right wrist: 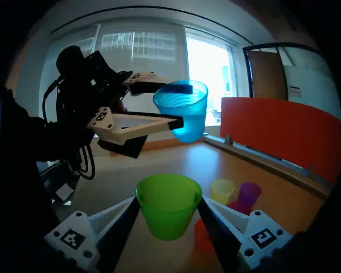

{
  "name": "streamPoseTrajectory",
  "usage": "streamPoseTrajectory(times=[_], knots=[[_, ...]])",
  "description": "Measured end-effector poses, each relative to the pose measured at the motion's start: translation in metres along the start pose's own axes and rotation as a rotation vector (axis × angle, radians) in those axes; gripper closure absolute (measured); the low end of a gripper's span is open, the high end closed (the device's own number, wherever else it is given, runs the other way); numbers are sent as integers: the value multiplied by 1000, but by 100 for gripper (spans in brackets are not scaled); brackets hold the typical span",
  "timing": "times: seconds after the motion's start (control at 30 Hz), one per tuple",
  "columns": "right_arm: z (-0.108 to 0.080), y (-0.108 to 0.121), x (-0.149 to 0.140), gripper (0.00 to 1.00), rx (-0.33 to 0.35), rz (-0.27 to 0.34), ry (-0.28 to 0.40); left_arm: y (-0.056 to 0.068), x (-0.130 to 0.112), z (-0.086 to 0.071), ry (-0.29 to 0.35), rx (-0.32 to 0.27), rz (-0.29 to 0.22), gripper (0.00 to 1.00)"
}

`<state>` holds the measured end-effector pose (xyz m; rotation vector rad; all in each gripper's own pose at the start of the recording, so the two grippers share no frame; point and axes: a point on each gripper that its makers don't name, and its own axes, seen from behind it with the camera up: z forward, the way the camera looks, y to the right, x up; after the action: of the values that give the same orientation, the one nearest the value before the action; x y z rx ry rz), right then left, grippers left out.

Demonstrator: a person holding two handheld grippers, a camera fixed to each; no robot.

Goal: Pour water

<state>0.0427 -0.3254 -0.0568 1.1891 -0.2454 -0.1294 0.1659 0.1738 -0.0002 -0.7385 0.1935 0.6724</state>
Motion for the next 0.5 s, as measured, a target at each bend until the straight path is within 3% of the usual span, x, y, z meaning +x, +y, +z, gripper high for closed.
streamPoseTrajectory(times=[0.5], knots=[[5, -5, 1, 9, 8, -35, 13, 2, 2, -4, -5, -5, 22, 15]])
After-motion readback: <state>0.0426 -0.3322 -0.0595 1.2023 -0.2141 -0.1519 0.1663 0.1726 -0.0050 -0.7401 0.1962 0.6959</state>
